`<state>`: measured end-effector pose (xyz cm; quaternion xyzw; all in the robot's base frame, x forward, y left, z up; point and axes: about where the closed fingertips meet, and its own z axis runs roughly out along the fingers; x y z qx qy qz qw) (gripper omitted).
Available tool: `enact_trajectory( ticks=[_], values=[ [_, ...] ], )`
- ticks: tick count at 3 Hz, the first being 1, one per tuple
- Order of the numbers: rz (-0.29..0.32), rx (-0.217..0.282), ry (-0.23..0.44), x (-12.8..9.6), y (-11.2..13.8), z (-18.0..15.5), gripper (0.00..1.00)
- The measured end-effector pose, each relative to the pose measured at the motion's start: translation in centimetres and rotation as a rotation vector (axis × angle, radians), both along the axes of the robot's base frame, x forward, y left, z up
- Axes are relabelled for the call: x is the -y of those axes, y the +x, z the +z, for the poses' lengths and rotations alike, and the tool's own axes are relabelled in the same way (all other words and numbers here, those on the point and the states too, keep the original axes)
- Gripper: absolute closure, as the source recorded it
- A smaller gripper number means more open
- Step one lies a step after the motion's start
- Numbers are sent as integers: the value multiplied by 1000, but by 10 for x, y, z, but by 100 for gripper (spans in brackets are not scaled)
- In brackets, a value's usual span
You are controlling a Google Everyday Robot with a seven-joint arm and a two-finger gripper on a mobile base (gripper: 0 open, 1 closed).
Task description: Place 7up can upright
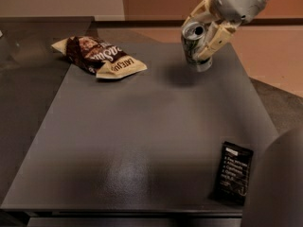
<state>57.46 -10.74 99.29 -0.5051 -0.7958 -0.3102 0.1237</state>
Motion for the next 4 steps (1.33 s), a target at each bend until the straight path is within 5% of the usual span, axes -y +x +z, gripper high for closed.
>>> enact_trajectory(
  ticks=[4],
  values=[
    [30,-112,177,-31,-53,12,100]
  ],
)
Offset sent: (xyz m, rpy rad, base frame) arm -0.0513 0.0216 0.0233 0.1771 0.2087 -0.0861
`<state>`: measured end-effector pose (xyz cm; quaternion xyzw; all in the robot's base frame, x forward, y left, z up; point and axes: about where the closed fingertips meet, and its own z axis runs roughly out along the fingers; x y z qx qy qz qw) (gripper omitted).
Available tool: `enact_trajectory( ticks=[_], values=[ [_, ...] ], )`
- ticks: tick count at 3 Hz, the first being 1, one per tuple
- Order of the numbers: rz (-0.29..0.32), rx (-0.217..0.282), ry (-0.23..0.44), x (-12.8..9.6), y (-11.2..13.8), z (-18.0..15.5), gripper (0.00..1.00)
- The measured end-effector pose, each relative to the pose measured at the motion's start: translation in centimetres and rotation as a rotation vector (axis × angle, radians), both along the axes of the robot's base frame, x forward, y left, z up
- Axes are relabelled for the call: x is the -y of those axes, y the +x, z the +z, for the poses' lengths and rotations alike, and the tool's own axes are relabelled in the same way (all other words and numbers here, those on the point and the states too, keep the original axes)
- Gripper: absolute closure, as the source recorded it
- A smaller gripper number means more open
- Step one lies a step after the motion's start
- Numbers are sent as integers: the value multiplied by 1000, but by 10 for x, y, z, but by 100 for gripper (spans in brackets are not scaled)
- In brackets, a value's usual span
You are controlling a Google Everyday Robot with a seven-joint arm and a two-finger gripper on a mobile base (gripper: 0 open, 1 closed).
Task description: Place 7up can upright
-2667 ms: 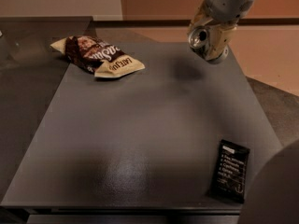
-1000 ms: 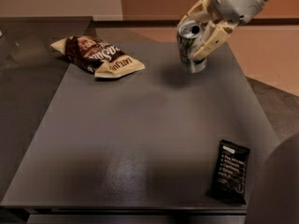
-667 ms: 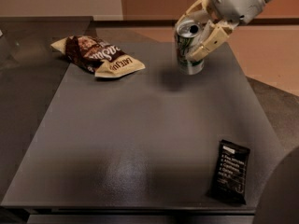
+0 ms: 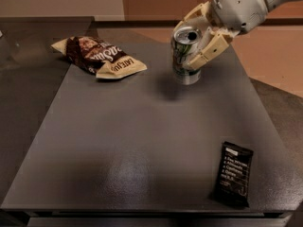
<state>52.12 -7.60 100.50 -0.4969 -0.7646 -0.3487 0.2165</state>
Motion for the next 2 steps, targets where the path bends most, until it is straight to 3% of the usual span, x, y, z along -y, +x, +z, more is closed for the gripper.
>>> enact_trajectory(
  ticks=[2],
  values=[
    [15,-85,37,-13,-15,-20,100]
  ],
)
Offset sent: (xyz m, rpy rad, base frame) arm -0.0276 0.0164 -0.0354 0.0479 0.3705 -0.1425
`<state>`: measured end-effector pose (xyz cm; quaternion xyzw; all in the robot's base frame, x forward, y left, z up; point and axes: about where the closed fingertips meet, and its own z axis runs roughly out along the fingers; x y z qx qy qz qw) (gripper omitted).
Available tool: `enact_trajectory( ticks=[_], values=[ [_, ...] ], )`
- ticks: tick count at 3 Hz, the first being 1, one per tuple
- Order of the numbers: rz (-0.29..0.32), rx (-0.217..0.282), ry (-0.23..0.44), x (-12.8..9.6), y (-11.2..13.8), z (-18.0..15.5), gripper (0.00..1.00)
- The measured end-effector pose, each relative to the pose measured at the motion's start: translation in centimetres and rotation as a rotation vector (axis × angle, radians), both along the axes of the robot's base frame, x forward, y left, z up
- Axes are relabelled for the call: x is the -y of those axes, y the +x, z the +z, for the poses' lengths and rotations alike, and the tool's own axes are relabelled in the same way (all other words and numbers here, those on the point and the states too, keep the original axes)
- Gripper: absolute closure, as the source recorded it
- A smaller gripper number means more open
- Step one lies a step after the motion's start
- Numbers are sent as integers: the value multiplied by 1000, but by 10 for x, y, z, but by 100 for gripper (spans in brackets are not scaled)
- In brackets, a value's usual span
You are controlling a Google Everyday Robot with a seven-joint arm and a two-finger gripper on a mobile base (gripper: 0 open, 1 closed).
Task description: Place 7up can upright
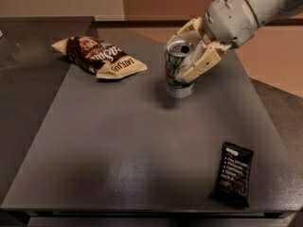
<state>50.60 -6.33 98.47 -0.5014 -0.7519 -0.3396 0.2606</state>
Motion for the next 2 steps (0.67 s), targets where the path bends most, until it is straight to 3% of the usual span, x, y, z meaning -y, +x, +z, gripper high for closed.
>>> enact_trajectory(
  ticks=[2],
  values=[
    [10,-98,37,-13,-8,-21,100]
  ],
)
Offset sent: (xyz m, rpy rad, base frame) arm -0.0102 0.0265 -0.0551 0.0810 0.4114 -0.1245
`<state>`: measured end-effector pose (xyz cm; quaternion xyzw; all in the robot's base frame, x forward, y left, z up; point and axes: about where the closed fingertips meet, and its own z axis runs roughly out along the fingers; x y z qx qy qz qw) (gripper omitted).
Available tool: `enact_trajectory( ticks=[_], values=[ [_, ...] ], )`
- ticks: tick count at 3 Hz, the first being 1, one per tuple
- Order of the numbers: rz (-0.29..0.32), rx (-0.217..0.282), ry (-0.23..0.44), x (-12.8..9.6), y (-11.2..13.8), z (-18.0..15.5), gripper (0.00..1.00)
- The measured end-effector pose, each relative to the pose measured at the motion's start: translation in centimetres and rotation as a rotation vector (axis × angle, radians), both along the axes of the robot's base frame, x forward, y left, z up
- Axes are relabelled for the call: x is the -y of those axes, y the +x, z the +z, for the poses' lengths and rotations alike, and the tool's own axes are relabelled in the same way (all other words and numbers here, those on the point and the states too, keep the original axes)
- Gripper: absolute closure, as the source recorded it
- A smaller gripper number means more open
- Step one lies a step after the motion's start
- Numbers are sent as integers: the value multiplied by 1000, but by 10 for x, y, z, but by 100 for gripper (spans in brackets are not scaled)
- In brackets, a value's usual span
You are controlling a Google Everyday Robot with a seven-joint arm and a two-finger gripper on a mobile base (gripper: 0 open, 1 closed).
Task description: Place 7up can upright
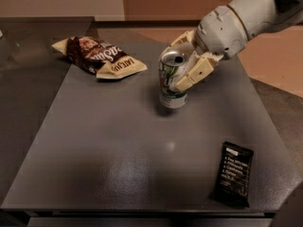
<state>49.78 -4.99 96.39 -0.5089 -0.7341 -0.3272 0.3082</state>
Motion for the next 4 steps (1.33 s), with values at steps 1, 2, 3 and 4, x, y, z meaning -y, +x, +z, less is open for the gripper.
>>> enact_trajectory(
  ticks=[1,2,3,4],
  values=[
    [-3,-38,18,-5,0,-9,100],
    [-16,-84,42,-12,1,-21,100],
    [-36,-107,62,-18,3,-29,100],
    [-57,-98,68,-22,5,-31,100]
  ],
)
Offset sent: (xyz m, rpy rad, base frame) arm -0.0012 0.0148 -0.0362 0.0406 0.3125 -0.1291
